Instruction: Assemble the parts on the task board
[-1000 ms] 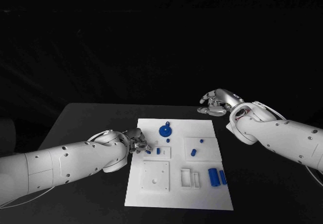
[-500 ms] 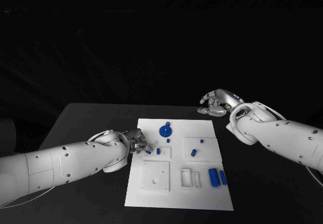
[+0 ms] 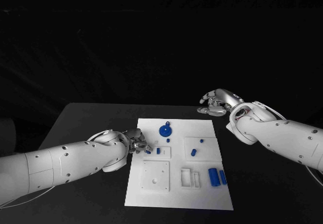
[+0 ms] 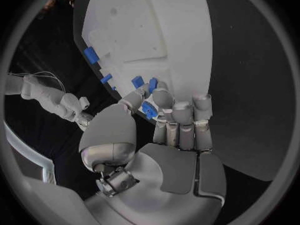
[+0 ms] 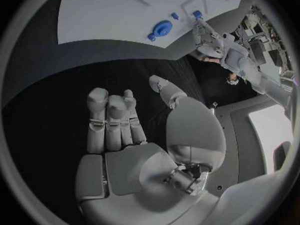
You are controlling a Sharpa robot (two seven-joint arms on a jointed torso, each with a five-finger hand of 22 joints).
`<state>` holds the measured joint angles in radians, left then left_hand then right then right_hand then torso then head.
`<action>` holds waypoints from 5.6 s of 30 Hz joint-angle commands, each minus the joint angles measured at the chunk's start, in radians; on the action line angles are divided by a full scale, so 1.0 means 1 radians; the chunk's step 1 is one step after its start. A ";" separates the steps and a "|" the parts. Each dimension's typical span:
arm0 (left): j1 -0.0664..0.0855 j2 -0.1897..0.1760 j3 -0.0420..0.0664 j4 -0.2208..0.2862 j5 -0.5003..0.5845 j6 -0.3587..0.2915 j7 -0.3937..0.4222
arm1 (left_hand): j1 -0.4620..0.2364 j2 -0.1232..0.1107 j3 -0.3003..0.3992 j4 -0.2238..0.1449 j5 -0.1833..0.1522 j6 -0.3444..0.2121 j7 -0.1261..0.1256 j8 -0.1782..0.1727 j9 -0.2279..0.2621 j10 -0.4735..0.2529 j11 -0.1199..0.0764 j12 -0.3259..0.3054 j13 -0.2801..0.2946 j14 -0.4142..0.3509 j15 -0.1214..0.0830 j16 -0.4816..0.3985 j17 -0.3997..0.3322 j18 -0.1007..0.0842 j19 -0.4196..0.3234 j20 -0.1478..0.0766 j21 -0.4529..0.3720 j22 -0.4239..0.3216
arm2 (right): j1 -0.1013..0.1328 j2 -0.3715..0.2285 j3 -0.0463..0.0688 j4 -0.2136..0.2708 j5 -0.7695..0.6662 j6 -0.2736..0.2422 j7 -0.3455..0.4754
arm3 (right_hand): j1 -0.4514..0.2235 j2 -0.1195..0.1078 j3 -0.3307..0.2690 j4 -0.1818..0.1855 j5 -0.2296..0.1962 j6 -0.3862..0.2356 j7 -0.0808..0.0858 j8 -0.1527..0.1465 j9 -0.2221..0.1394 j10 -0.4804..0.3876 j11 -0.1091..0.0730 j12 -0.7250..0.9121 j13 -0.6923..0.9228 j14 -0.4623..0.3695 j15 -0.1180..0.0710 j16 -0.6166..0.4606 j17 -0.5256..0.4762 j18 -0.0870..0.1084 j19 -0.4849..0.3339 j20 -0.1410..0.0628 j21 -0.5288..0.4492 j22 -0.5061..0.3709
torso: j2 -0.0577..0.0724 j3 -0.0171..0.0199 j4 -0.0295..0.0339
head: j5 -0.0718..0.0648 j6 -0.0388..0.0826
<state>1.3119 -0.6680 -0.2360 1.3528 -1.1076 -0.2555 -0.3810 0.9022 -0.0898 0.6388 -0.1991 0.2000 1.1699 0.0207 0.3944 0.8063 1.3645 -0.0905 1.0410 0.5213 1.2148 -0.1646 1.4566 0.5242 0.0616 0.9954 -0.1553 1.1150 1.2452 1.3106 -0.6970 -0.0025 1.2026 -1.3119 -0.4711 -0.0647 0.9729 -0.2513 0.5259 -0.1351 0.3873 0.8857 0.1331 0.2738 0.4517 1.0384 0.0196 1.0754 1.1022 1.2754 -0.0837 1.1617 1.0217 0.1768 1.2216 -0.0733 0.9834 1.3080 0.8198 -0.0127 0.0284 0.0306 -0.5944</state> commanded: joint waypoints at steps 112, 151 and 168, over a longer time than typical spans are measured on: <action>-0.007 0.006 -0.003 -0.008 0.010 0.005 0.004 | 0.066 -0.053 -0.003 0.026 -0.079 0.079 -0.044 -0.050 0.219 0.034 -0.039 0.019 -0.018 0.037 -0.052 0.007 -0.006 0.022 0.006 -0.115 -0.012 0.018 | -0.005 0.003 0.000 -0.003 -0.006 0.017 0.012 | -0.017 0.002 -0.011 0.006 0.020 0.000 0.005 -0.001 -0.002 -0.003 0.005 0.008 -0.006 0.008 -0.002 -0.007 0.002 0.085 0.001 -0.007 -0.005 0.012 | -0.001 0.0005 0.0001 | -0.003 -0.004; -0.007 0.017 -0.003 -0.012 -0.010 0.004 -0.004 | 0.010 -0.133 -0.001 0.127 -0.096 0.090 -0.045 -0.053 0.228 0.039 -0.039 0.025 -0.021 0.042 -0.051 0.012 -0.005 0.021 0.016 -0.117 -0.017 0.017 | -0.007 0.005 0.000 -0.005 -0.006 0.016 0.013 | -0.020 0.002 -0.012 0.008 0.023 0.001 0.005 -0.001 -0.003 -0.003 0.005 0.008 -0.007 0.008 -0.002 -0.008 0.003 0.085 0.002 -0.007 -0.006 0.013 | 0.000 0.0002 -0.0001 | -0.001 -0.006; -0.008 0.013 -0.003 -0.014 -0.026 0.011 -0.009 | 0.051 -0.104 -0.002 0.093 -0.078 0.090 -0.045 -0.053 0.234 0.038 -0.037 0.031 -0.021 0.040 -0.051 0.015 -0.003 0.023 0.013 -0.117 -0.015 0.023 | -0.009 0.004 0.000 -0.005 -0.006 0.017 0.013 | -0.021 0.002 -0.012 0.008 0.024 0.001 0.005 -0.001 -0.003 -0.003 0.005 0.008 -0.007 0.008 -0.002 -0.008 0.003 0.085 0.002 -0.007 -0.006 0.013 | -0.001 0.0010 0.0000 | -0.001 -0.008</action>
<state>1.3056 -0.6563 -0.2387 1.3368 -1.1224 -0.2638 -0.3900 0.9369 -0.2053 0.6348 -0.0991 0.1192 1.2519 -0.0255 0.3449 1.0399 1.4095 -0.1253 1.0648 0.5015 1.2588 -0.2098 1.4678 0.5201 0.0778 1.0081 -0.1572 1.1034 1.2667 1.3023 -0.6936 -0.0025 1.1969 -1.3119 -0.4649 -0.0598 0.9611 -0.2474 0.5177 -0.1269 0.4069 0.8868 0.1322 0.2738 0.4507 1.0384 0.0197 1.0793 1.0957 1.2766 -0.0849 1.1570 1.0231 0.1769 1.2255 -0.0734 0.9833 1.3077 0.8192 -0.0122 0.0280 0.0293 -0.6025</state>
